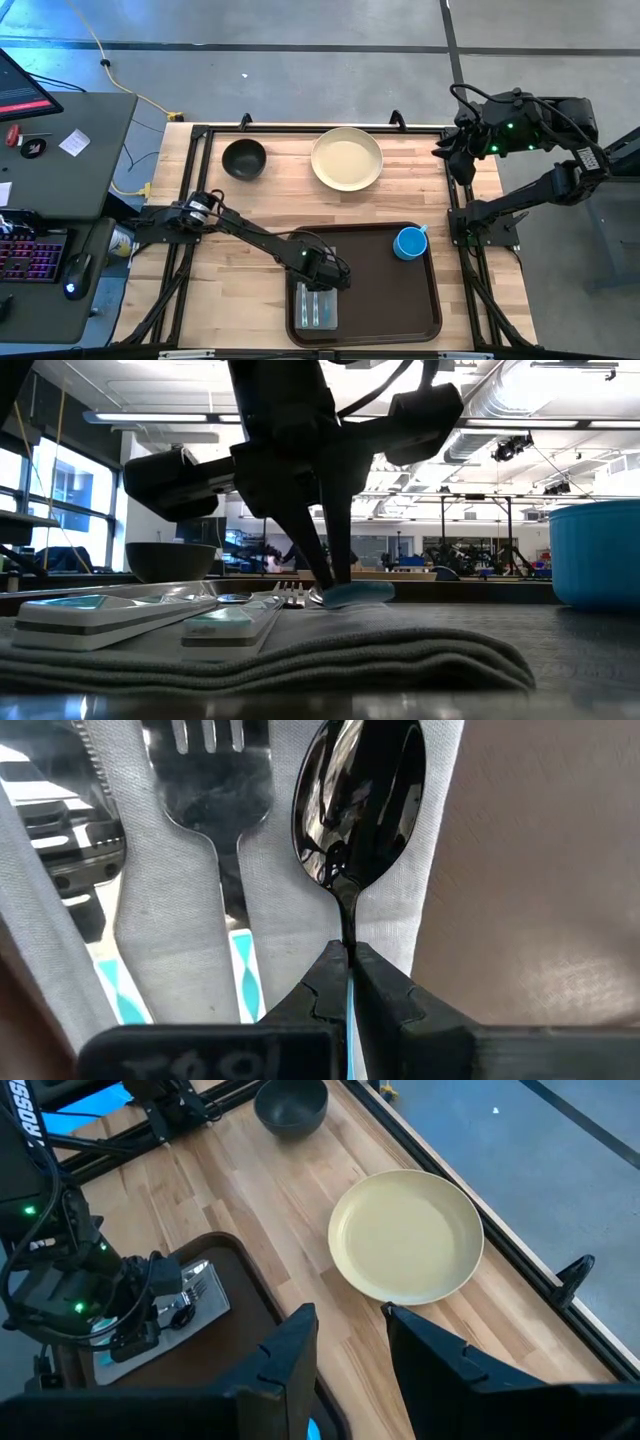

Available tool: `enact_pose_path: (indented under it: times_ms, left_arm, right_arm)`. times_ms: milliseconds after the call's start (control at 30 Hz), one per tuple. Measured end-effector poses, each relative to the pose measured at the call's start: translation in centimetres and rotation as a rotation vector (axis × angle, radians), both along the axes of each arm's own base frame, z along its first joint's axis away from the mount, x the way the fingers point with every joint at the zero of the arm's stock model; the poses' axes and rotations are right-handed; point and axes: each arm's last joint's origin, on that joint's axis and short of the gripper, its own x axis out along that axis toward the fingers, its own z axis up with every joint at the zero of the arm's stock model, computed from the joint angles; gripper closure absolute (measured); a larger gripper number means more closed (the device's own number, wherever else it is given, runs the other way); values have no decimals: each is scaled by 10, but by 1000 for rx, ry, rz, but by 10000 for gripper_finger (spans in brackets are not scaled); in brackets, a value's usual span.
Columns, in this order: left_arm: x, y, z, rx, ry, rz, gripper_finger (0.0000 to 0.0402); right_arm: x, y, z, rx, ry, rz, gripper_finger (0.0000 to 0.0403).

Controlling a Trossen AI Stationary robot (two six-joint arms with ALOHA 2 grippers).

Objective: Set up tray
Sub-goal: Put the blue spoon on the gray table napkin to the right side of the white fork, then put the white plate on the brown tray to the right side of the blue spoon

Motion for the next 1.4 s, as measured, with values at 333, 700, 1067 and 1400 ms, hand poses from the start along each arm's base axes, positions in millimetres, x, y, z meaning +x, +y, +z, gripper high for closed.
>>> enact_pose_path:
  times_ms: [333,700,1067,1400]
  left_arm:
    - [0,0,0,4,-4,2,357]
    - [1,0,1,0,-11,2,314]
    - [1,0,1,-2,-10,6,317]
    - [16,6,37,24,-95,-11,316]
  right_arm:
    - [0,0,0,1,0,-1,286]
    - [0,0,0,8,-2,-3,286]
    - [0,0,0,13,-3,3,286]
    - [0,0,0,-1,1,8,286]
